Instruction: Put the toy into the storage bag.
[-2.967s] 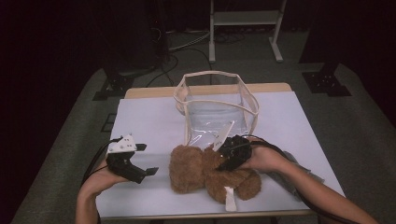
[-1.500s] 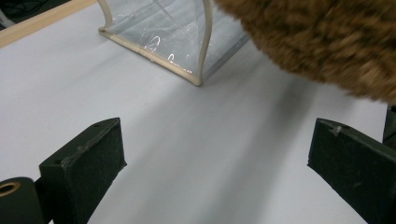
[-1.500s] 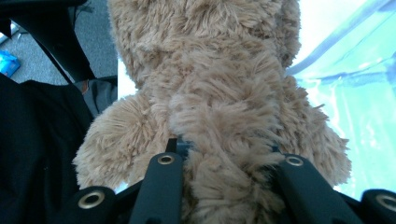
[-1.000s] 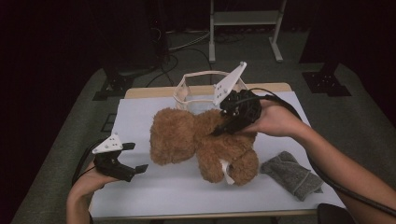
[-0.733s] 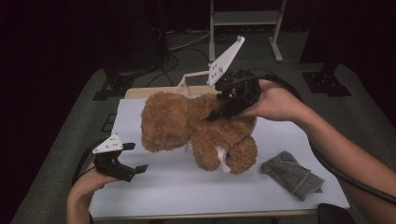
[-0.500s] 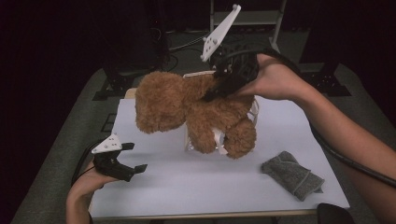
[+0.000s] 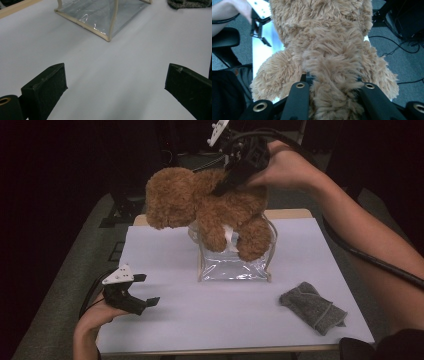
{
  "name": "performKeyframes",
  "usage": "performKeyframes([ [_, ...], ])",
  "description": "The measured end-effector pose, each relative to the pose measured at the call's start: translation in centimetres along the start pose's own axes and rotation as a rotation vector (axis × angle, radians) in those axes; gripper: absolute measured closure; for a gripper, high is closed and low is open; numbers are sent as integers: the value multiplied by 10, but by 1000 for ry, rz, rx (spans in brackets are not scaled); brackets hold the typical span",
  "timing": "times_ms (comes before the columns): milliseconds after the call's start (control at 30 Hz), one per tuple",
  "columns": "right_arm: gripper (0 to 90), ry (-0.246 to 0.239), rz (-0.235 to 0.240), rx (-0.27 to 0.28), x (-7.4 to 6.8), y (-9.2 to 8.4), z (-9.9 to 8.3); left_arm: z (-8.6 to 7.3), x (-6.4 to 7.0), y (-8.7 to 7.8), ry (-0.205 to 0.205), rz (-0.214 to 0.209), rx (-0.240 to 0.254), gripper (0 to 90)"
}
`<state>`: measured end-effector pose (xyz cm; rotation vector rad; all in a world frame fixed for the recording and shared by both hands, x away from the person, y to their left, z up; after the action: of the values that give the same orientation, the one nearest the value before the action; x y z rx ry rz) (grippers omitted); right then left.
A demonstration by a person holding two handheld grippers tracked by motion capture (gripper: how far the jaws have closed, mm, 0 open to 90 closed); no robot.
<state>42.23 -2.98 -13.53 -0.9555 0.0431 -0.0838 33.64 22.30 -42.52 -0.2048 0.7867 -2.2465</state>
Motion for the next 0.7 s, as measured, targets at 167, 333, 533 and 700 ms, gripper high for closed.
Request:
performKeyframes([
  [167,709,20,-10,-16,22,3,5,-1,-1,0,-7,4,4,28],
  [333,710,43,-12,-10,43,7,9,-2,0,1,-9,0,1,28],
  [533,709,56,-19,-12,67,11,10,-4,0,2,-8,-2,-8,28],
  [700,709,83,-27,-23,86,16,6,-7,-2,0,-19,7,-11,28],
])
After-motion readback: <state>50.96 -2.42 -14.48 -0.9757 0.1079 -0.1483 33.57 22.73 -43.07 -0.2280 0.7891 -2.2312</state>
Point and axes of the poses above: each handheld gripper's, and its own axes: y roughly forward along the jaws, z roughly out of its top, x roughly to its right, the point moved 8 cm from there along y, roughly forward along the jaws, and after that the axes turned 11 degrees about z, right-handed, at the moved point
